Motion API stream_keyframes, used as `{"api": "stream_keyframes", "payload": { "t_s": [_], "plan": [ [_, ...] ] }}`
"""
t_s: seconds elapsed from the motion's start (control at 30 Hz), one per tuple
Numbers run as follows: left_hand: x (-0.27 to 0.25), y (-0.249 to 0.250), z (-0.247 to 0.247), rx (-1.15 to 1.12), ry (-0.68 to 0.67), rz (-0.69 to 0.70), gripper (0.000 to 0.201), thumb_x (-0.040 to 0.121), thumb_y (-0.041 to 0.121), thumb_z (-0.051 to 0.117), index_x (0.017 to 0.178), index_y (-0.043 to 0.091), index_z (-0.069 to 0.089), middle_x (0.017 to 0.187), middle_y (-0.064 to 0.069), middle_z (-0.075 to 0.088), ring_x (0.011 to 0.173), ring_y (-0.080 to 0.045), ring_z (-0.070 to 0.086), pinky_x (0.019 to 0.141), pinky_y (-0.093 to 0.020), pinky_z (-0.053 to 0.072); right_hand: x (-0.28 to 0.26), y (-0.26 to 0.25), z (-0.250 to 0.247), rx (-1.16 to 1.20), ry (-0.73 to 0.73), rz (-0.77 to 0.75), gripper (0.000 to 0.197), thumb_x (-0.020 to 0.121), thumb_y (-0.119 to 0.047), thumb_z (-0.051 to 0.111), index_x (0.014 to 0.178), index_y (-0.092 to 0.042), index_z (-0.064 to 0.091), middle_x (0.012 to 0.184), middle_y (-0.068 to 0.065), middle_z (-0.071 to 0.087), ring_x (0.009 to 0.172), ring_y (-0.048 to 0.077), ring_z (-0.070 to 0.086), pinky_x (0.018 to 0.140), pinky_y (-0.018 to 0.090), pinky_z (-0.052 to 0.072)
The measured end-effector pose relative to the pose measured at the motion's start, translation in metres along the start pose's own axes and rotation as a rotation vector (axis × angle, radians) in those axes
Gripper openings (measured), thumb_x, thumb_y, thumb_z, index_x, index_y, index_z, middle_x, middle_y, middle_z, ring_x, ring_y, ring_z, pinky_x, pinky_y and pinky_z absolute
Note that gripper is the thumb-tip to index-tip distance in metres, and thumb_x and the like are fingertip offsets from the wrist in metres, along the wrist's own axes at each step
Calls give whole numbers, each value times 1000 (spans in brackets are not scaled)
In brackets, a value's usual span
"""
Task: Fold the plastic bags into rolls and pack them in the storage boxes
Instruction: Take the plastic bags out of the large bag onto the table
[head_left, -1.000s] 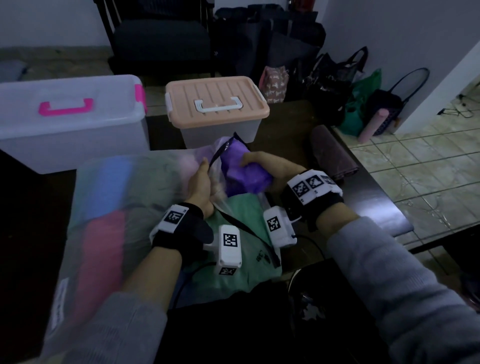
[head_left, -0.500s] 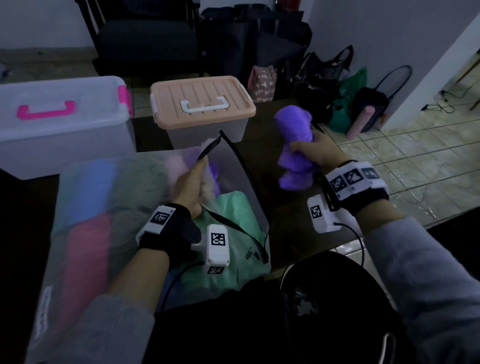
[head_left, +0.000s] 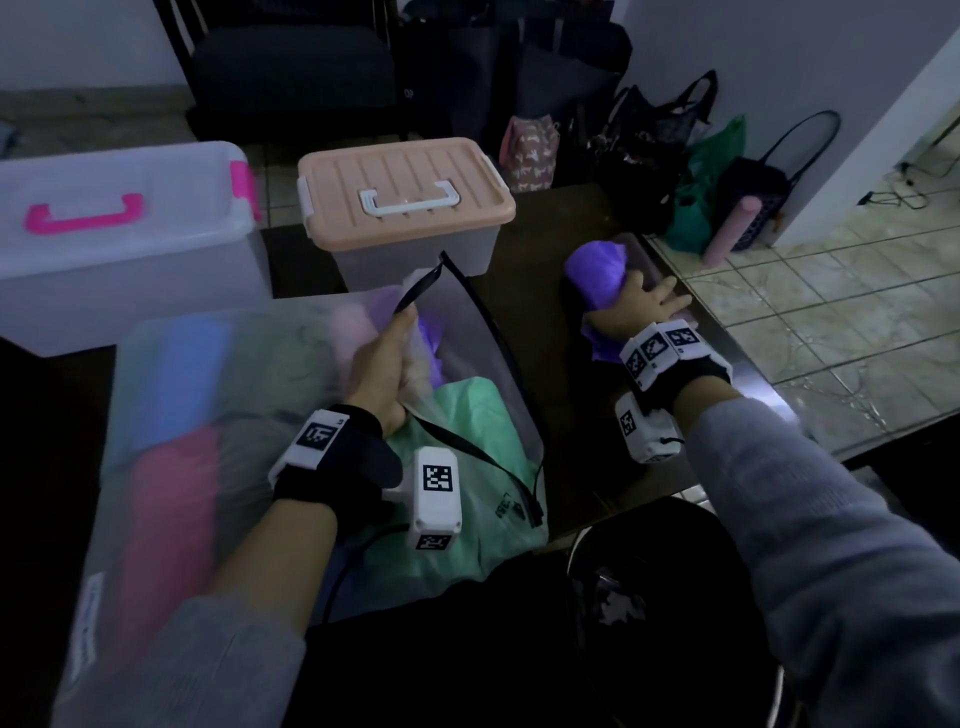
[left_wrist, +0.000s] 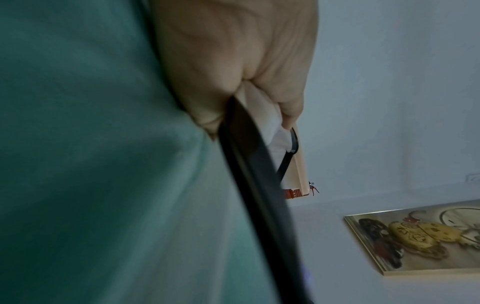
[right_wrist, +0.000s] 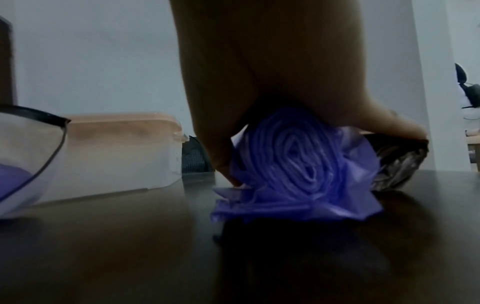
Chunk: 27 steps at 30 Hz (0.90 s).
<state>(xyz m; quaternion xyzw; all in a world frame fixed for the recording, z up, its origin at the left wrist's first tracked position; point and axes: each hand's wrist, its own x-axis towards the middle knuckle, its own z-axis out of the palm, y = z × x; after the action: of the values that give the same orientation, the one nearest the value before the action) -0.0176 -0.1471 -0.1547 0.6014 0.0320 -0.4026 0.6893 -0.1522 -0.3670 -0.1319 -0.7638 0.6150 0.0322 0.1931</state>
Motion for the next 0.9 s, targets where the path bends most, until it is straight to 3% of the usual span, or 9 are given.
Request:
{"api": "stream_keyframes", "payload": {
  "t_s": [0.23,0.4,0.47,0.53,0.57,0.63,0.7,0.77,0.9],
  "plan": [
    [-3,1,1,33,18,0,29,81,42,67,89,15,65,103,-13,67,93,-28,65,89,-42,53,4,2,-11,103,-53,13,93,79,-58,60,150,-31,7,158,15,-4,142,44,-8,113,63,3],
    [-7,10,1,25,10,-5,44,64,53,76,80,14,66,98,-11,61,93,-27,57,95,-46,47,-17,-7,-20,208,111,-44,79,85,-56,48,149,-20,18,157,18,4,143,41,-1,113,61,1],
    [-11,19,1,118,42,45,44,76,50,70,90,9,65,96,-10,65,90,-25,62,92,-42,51,-32,-15,-23,269,248,-176,60,89,-39,50,140,-11,35,150,18,23,139,38,19,112,49,17],
    [-11,28,-3,235,108,122,44,85,46,62,107,7,63,104,-11,66,94,-25,64,90,-40,53,-53,-29,-20,408,283,-375,37,90,-21,51,125,-7,54,133,14,48,124,30,44,98,27,33],
    [-12,31,-5,304,150,161,44,88,44,57,111,7,62,108,-12,65,96,-26,63,90,-41,52,-66,-37,-17,477,216,-444,29,91,-16,51,117,-7,60,121,11,58,112,24,53,87,19,36],
    [-14,37,-10,452,231,234,43,92,42,49,112,6,62,109,-13,63,97,-27,60,90,-41,51,-91,-56,-5,599,-55,-477,21,93,-11,49,104,-6,66,96,10,66,85,17,60,73,22,44],
    [-17,38,-13,538,276,252,45,95,41,42,115,4,60,114,-15,60,100,-29,57,93,-42,48,-112,-75,8,754,-374,-410,18,93,-3,47,89,0,64,70,10,62,61,14,56,59,24,48],
    [-18,38,-16,577,317,267,47,97,39,39,119,2,57,122,-18,57,109,-33,55,97,-43,45,-124,-91,18,817,-628,-310,26,94,2,41,72,-4,54,49,4,50,45,12,47,46,20,41],
    [-17,37,-22,534,351,250,44,97,36,40,117,1,58,123,-18,58,109,-32,56,90,-34,44,-126,-106,26,759,-688,-173,31,98,-10,40,67,-10,41,49,5,44,39,15,41,39,20,35]
  ]
}}
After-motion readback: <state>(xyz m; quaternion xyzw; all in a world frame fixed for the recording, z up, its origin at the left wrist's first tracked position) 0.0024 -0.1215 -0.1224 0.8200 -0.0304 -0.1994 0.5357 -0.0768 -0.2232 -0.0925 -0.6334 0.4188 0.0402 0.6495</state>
